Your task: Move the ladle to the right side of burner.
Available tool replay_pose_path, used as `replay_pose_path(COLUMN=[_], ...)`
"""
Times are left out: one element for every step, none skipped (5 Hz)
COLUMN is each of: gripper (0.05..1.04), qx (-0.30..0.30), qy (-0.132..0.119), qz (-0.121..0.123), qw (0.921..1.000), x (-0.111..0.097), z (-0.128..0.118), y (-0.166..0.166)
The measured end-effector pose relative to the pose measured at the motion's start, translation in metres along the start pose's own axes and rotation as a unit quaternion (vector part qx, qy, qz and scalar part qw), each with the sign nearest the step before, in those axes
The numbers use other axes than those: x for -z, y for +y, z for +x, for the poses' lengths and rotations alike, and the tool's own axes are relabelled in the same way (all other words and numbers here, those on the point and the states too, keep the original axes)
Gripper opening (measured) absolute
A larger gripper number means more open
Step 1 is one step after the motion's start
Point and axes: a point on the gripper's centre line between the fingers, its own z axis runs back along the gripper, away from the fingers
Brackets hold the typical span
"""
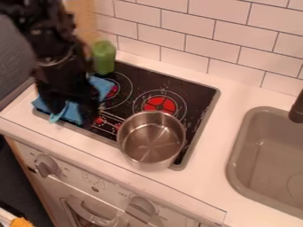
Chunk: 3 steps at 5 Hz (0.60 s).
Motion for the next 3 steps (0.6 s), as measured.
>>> replay_pose_path(gripper=[1.0,1.0,1.0], qx=[-0.026,-0.037,-0.037], qy=[0.036,0.041,0.045], qz=[0.005,0.01,0.018], qw=[0.999,0.9984,0.9981], x=[0.025,0.032,0.034], z=[-0.011,-0.011,-0.01], y=[0.028,0.047,0.055])
